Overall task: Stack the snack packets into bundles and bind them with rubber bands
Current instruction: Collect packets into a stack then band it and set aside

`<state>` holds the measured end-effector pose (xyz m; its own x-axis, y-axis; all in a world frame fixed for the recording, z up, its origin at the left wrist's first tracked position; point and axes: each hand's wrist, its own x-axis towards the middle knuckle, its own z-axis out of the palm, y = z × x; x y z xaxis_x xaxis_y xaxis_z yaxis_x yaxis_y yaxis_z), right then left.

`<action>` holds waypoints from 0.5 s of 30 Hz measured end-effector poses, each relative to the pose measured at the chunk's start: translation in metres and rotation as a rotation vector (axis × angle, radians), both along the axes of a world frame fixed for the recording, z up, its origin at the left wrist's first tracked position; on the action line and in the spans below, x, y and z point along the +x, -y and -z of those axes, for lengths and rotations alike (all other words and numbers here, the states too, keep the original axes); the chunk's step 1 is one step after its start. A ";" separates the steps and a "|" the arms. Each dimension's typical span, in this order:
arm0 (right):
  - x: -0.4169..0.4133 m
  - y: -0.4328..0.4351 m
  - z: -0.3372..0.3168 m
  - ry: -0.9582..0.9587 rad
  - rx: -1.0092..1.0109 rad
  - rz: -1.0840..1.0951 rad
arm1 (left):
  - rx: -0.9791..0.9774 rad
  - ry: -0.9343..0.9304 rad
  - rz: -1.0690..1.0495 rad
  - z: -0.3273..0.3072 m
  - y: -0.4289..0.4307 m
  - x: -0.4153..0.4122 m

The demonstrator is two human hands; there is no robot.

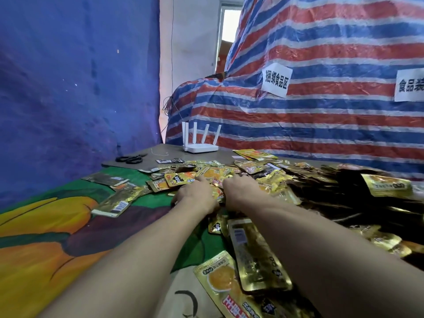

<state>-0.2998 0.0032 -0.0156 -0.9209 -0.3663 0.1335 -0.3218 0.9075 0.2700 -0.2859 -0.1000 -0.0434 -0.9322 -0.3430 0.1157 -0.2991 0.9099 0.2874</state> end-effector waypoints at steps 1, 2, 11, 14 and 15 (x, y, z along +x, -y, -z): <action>0.002 0.003 0.003 -0.006 -0.012 -0.016 | -0.025 -0.017 0.027 0.000 0.002 0.003; 0.004 0.005 0.005 -0.025 -0.035 -0.035 | -0.044 -0.039 0.043 0.000 0.005 0.007; 0.034 0.005 -0.005 -0.005 -0.545 -0.122 | 0.289 -0.317 -0.098 0.006 0.031 0.049; 0.045 0.012 -0.013 0.001 -0.663 -0.108 | 0.448 -0.443 -0.079 0.000 0.038 0.062; 0.050 0.013 -0.016 -0.015 -0.711 -0.118 | 0.543 -0.486 -0.047 -0.003 0.039 0.067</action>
<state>-0.2501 -0.0093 0.0005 -0.8768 -0.2826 0.3890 -0.4292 0.8248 -0.3681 -0.2187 -0.1393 -0.0403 -0.8019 -0.5079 0.3145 -0.0583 0.5904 0.8050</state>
